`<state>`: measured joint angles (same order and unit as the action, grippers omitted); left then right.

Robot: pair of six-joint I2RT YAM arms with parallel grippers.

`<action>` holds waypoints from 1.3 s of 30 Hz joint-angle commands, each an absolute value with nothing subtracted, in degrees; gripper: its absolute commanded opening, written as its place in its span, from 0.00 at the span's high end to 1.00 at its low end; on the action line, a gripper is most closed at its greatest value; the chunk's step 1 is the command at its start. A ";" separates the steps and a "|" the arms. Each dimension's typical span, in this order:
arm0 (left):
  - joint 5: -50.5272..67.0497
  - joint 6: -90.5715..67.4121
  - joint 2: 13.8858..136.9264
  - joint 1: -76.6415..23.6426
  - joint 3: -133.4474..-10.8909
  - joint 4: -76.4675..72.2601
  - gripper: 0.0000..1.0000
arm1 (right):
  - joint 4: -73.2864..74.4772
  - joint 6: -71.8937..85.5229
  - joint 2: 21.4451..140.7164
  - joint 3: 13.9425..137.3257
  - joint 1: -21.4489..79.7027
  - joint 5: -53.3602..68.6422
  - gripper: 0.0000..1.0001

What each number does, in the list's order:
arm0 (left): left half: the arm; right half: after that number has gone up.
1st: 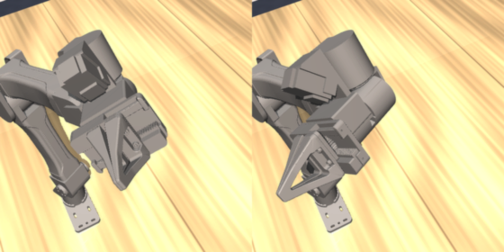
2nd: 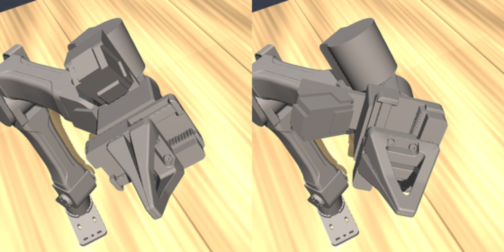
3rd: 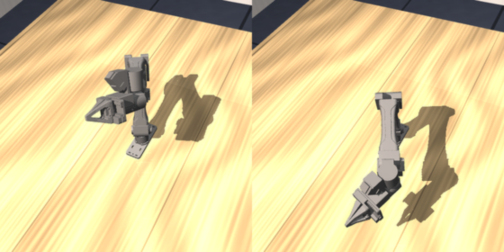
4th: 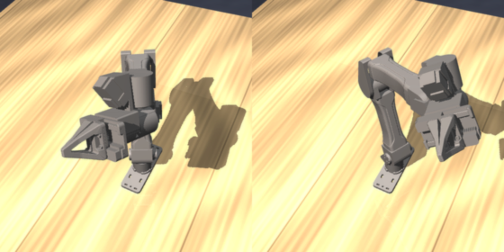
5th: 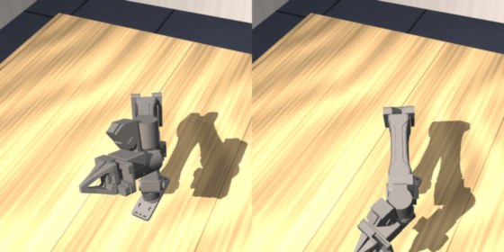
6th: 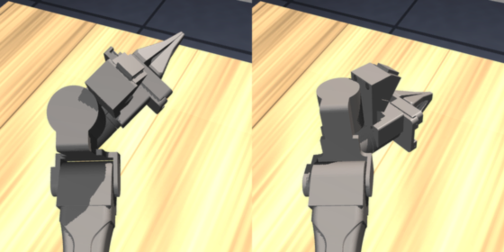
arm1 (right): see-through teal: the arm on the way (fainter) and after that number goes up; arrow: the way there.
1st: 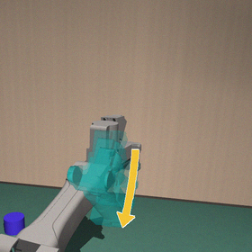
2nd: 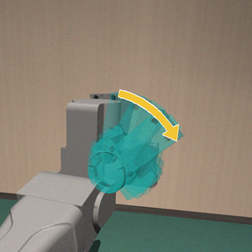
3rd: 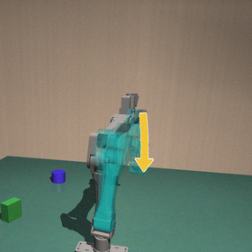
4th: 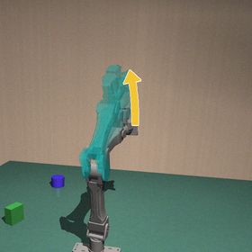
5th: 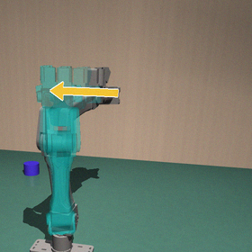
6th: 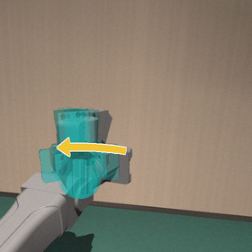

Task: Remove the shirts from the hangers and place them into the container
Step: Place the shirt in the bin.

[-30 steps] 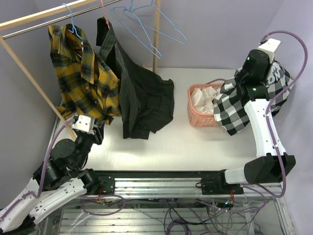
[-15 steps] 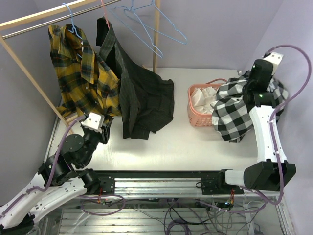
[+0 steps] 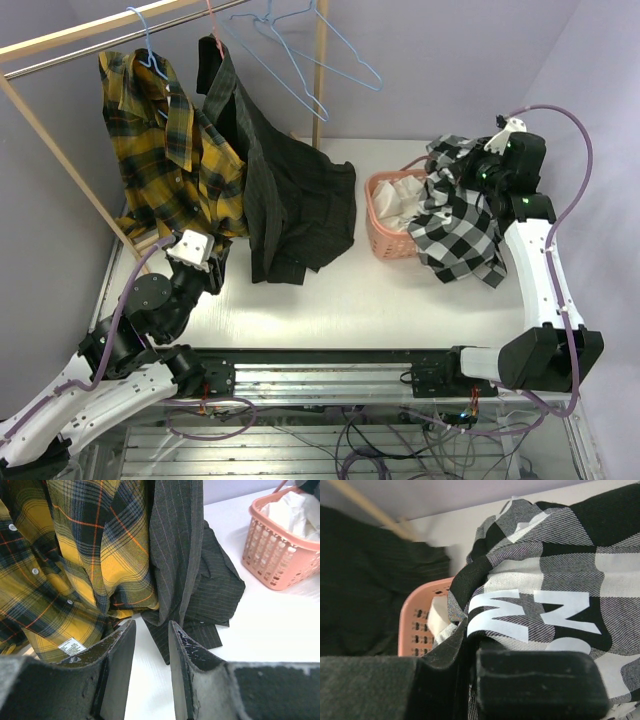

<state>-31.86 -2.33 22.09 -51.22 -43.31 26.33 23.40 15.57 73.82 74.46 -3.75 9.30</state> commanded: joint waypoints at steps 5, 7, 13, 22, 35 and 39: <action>-32.58 -2.31 21.25 -51.39 -43.00 24.56 0.56 | 17.04 24.73 71.25 76.02 -2.65 30.13 1.00; -32.61 -2.16 21.23 -51.38 -42.93 24.42 0.56 | 17.85 25.51 70.96 78.31 -2.65 31.76 1.00; -32.35 -1.93 21.86 -51.36 -43.05 24.26 0.56 | 18.03 30.00 71.15 83.64 -0.12 38.14 1.00; -31.99 -2.02 22.45 -51.40 -43.15 24.42 0.57 | 20.38 32.52 72.86 88.52 14.70 35.91 1.00; -31.48 -2.37 22.99 -51.41 -43.24 24.69 0.57 | 49.55 19.06 75.94 120.71 17.33 3.84 1.00; -31.47 -2.46 23.19 -51.41 -43.42 24.95 0.57 | 54.55 17.37 77.57 133.44 17.39 -4.86 1.00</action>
<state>-31.86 -2.33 22.68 -51.22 -43.31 26.33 49.04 20.95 77.97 123.66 17.43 7.51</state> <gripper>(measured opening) 0.435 0.018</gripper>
